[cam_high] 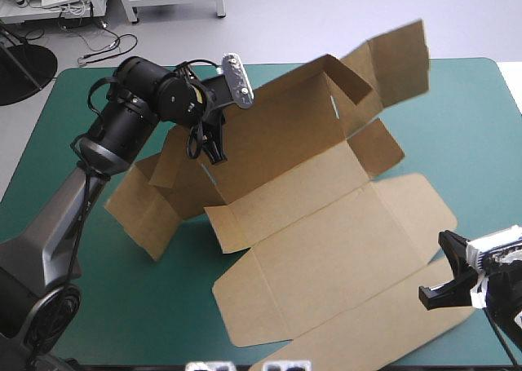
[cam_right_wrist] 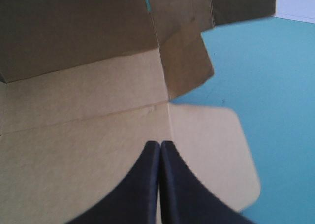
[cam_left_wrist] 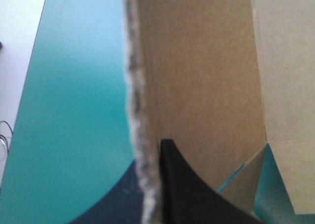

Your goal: Fold the box

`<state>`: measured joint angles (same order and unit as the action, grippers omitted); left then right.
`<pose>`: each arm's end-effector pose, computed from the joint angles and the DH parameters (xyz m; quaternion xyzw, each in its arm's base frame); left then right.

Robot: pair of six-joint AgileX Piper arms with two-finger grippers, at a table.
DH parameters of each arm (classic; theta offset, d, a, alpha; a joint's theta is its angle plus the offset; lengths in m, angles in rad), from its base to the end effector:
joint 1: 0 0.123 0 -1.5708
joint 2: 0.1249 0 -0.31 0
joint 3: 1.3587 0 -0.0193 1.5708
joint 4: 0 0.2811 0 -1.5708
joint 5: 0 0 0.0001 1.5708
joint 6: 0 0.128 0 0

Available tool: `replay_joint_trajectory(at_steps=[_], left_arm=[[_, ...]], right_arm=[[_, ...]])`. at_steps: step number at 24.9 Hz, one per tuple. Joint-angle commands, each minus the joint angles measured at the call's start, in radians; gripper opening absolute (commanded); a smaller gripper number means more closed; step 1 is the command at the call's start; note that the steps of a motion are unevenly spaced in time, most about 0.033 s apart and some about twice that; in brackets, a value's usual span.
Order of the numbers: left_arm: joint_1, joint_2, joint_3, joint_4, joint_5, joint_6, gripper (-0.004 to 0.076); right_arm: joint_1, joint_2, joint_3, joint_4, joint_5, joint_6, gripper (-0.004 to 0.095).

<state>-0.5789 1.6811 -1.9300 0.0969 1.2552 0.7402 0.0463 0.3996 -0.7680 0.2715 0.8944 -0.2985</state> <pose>0.3485 -0.2137 0.4341 0.5794 0.7481 0.0740 0.3148 0.0885 0.0309 0.3681 -0.1288 0.8265 0.0666 0.5440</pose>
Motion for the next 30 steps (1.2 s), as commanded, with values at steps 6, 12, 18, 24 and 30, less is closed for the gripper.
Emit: replay_joint_trajectory(at_steps=[6,12,18,24,30], left_arm=[[-0.152,-0.141,0.136,0.150,-0.086,0.009,-0.0010],[-0.212,-0.298,0.468,0.300,-0.349,-0.040,-0.0010],[-0.251,-0.440,0.780,0.554,-0.636,-0.131,-0.0009],[-0.251,-0.454,0.879,0.694,-0.711,-0.262,-0.0010],[-0.310,-0.450,0.883,0.924,-0.734,-0.408,-0.0010]], right_arm=[[0.004,0.103,-0.114,0.008,-0.069,0.008,-0.0020],[0.004,0.176,-0.205,0.008,-0.075,0.029,-0.0020],[0.004,0.316,-0.363,0.008,-0.067,0.029,-0.0020],[0.004,0.535,-0.526,0.046,-0.045,0.009,-0.0020],[0.004,0.929,-0.855,0.126,0.151,-0.034,-0.0020]])
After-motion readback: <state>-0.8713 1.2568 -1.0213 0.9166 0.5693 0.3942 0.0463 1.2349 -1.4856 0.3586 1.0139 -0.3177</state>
